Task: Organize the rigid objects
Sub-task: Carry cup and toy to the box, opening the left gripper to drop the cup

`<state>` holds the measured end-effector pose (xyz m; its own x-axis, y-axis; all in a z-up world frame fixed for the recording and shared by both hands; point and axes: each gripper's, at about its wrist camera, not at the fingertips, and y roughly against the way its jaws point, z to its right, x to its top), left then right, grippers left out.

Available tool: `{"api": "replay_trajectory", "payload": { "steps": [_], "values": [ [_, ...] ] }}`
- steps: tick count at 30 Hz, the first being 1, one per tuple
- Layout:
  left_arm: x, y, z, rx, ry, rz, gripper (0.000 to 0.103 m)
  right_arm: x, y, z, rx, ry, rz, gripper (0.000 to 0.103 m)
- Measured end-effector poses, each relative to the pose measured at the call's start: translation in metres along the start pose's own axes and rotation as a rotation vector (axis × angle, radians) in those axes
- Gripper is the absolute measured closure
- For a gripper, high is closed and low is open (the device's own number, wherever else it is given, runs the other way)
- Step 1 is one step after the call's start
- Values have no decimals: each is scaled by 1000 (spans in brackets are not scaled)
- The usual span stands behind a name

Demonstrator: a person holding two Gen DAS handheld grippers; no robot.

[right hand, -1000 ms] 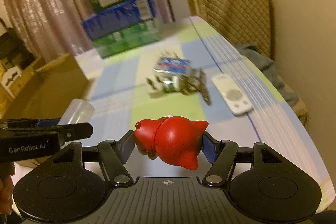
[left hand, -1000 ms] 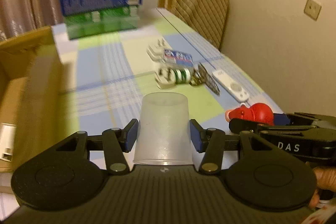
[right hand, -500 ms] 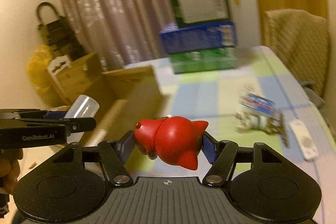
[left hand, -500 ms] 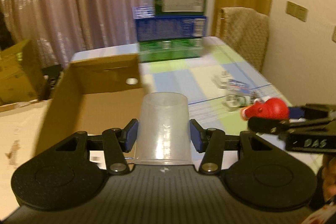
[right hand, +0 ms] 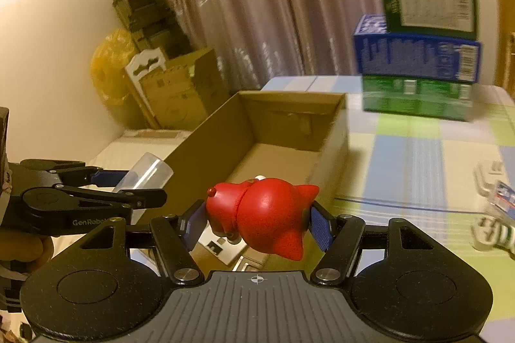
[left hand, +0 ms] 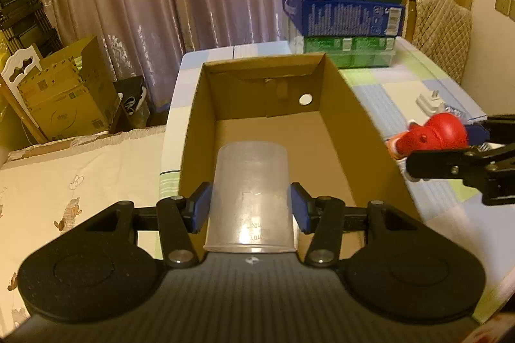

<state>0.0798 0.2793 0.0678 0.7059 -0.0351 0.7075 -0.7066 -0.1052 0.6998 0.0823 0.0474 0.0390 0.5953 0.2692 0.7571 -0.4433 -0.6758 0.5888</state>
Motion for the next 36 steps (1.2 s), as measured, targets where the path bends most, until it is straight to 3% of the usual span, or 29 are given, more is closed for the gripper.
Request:
{"api": "replay_trajectory", "payload": {
  "steps": [8,15,16,36],
  "values": [
    [-13,-24,-11,-19,6,-36,56,-1,-36,-5,4,24,-41,40],
    [-17,-34,-15,-32,21,-54,53,-2,-43,-6,-4,21,-56,40],
    [-17,-33,-16,-25,34,-53,46,-2,-43,-6,-5,20,-57,40],
    [-12,-12,-22,-6,74,10,46,-5,-40,-11,8,62,-75,40]
  ]
}}
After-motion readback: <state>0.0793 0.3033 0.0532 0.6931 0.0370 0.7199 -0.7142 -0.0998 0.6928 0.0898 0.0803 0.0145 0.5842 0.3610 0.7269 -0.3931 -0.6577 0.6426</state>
